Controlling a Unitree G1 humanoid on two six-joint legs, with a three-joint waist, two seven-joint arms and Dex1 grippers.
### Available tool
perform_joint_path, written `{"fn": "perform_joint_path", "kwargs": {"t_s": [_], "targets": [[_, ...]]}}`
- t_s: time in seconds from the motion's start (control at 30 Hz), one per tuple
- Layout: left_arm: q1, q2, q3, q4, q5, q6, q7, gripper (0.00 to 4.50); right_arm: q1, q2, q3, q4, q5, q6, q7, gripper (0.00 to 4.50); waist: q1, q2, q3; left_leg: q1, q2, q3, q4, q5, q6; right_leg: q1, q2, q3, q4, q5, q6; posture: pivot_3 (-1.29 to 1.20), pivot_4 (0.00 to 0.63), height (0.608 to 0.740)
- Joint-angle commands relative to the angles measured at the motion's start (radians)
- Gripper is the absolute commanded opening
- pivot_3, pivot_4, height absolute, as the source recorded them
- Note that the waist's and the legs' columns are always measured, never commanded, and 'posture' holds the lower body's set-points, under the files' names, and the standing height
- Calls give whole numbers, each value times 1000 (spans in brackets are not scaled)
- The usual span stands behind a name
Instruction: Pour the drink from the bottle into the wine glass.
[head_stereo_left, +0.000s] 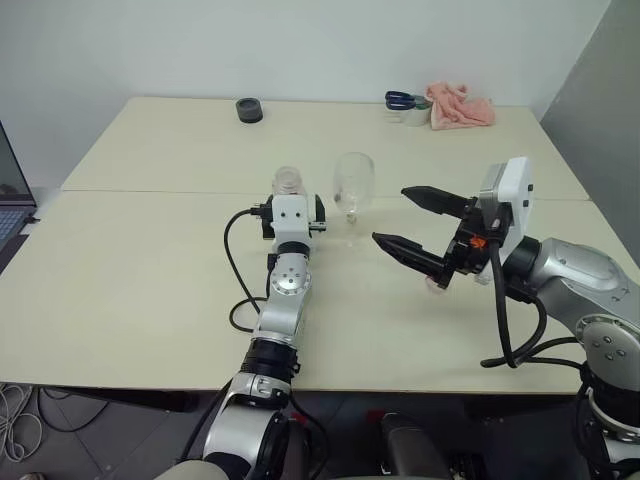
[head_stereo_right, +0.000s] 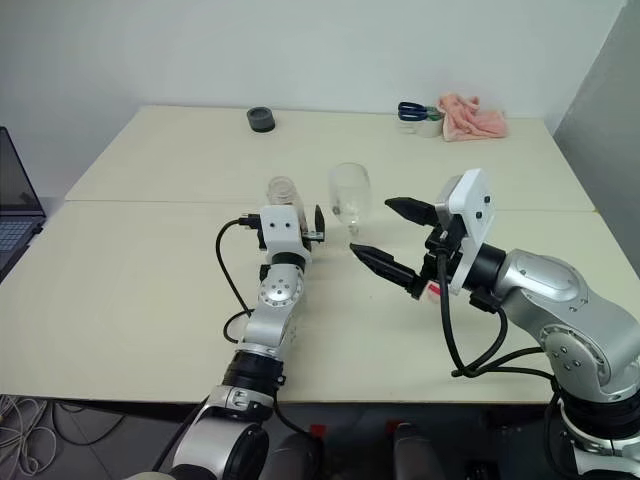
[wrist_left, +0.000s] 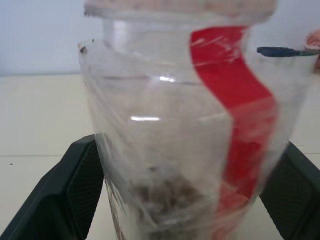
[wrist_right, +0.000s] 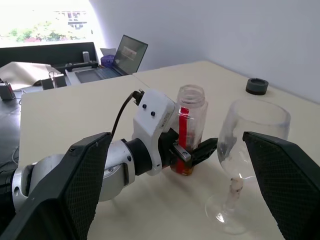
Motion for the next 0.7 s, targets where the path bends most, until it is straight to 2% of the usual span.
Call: {"fn": "perform_joint_path", "kwargs": {"t_s": [0.03,0.7], "targets": [[13,6,-4,-60,27,10,28,4476,-24,1,-6,-26,8,0,-15,4500,0,0,0,0,0,0,0,0,0,0,0,0,0,0,0,0,150,740],[-8,2,20,-24,-16,39,24,4476,27,6,-2,-24,-25,-46,17,4500,0,0,0,0,0,0,0,0,0,0,0,0,0,0,0,0,150,740]]}}
